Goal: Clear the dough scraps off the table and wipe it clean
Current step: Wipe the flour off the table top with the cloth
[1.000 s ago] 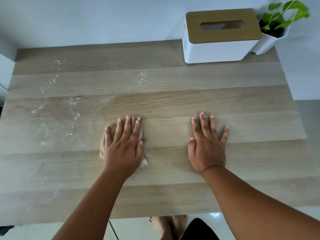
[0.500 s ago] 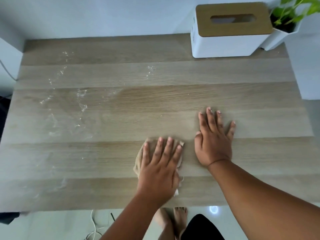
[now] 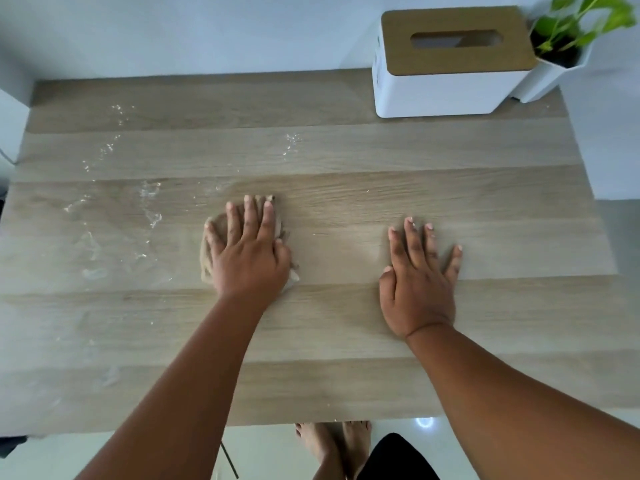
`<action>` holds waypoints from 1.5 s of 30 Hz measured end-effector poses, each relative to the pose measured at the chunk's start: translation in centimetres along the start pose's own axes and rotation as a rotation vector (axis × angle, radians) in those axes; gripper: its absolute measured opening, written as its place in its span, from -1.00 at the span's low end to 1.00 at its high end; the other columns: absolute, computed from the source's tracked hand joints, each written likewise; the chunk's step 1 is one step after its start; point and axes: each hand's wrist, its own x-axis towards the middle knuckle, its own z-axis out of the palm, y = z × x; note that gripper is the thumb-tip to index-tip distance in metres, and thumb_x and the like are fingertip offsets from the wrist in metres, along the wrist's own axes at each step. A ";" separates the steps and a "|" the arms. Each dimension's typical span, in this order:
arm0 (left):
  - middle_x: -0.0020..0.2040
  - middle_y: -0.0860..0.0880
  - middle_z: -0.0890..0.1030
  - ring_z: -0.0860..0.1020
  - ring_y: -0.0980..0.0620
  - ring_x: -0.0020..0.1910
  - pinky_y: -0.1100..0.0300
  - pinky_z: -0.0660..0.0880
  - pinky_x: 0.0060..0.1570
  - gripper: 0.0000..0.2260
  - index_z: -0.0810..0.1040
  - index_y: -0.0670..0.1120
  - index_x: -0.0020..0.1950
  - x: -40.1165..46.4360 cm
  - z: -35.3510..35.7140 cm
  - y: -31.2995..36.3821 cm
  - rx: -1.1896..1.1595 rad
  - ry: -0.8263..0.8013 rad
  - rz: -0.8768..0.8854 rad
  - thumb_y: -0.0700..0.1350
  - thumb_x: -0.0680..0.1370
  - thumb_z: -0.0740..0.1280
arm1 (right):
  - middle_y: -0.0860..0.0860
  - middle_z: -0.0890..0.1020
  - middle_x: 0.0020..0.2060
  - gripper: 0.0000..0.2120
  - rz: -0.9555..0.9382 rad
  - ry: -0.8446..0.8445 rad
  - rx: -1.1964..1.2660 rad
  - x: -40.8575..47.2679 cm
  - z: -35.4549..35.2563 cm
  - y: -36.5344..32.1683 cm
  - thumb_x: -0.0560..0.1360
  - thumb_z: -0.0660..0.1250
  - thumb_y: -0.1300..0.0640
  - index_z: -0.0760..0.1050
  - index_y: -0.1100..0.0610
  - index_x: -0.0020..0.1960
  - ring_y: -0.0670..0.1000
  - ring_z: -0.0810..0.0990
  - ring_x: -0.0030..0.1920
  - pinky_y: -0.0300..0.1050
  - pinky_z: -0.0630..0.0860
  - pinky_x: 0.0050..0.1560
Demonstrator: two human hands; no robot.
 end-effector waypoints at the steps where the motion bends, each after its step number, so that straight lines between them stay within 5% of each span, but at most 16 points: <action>1: 0.70 -0.01 0.03 -0.07 -0.11 0.68 -0.28 -0.20 0.59 -0.35 0.05 0.08 0.68 1.6 -0.2 1.1 0.001 -0.001 0.022 0.12 0.57 -0.04 | -0.02 0.01 0.68 -0.35 0.000 -0.001 -0.001 0.0 0.0 0.0 0.58 -0.01 -0.05 0.07 -0.02 0.67 0.11 -0.08 0.68 0.48 -0.13 0.55; 8: 0.70 0.03 -0.04 -0.12 -0.11 0.68 -0.33 -0.21 0.57 -0.38 -0.03 0.18 0.68 7.7 -1.0 9.7 0.099 -0.119 0.472 0.17 0.59 -0.13 | -0.01 0.04 0.68 -0.35 0.005 -0.005 0.004 0.0 -0.1 0.0 0.57 -0.02 -0.04 0.10 -0.02 0.66 0.10 -0.06 0.68 0.48 -0.11 0.54; 13: 0.70 0.07 -0.02 -0.14 -0.03 0.68 -0.28 -0.16 0.58 -0.38 0.02 0.19 0.67 3.2 -0.7 7.8 0.196 -0.171 0.770 0.14 0.57 -0.14 | -0.02 0.03 0.68 -0.35 0.003 -0.018 0.000 0.0 -0.4 0.0 0.57 -0.01 -0.05 0.10 -0.01 0.66 0.10 -0.06 0.68 0.48 -0.09 0.54; 23: 0.68 0.04 0.15 0.13 -0.05 0.66 -0.35 0.17 0.51 -0.33 0.21 0.06 0.66 -11.6 1.4 -4.4 0.061 0.001 0.557 -0.03 0.52 0.23 | -0.01 0.04 0.68 -0.35 0.002 -0.021 0.000 0.0 -0.3 0.0 0.57 0.01 -0.04 0.11 0.00 0.66 0.12 -0.06 0.68 0.50 -0.08 0.53; 35: 0.69 0.01 0.09 0.00 -0.06 0.67 -0.27 -0.11 0.60 -0.37 0.10 0.11 0.67 8.7 -1.7 -1.8 -0.012 0.026 0.018 0.13 0.58 0.06 | -0.02 -0.03 0.68 -0.34 0.019 -0.071 -0.016 0.0 -0.8 -0.1 0.59 -0.05 -0.09 0.05 -0.01 0.68 0.11 -0.12 0.68 0.48 -0.11 0.54; 40: 0.71 -0.02 -0.04 -0.11 -0.11 0.68 -0.31 -0.22 0.57 -0.36 -0.03 0.14 0.68 13.8 -2.3 2.9 0.042 -0.069 0.147 0.19 0.58 -0.06 | -0.02 0.00 0.68 -0.34 0.023 -0.062 -0.004 0.0 -0.6 -0.1 0.58 -0.03 -0.09 0.09 0.00 0.67 0.11 -0.09 0.68 0.47 -0.10 0.54; 45: 0.70 -0.01 0.01 -0.06 -0.08 0.68 -0.26 -0.20 0.59 -0.35 0.02 0.12 0.69 8.9 -1.3 5.6 0.077 -0.046 0.313 0.16 0.57 -0.07 | -0.03 -0.01 0.68 -0.34 0.019 -0.060 -0.015 0.0 -0.5 -0.1 0.59 -0.04 -0.10 0.06 0.00 0.67 0.10 -0.10 0.68 0.47 -0.09 0.54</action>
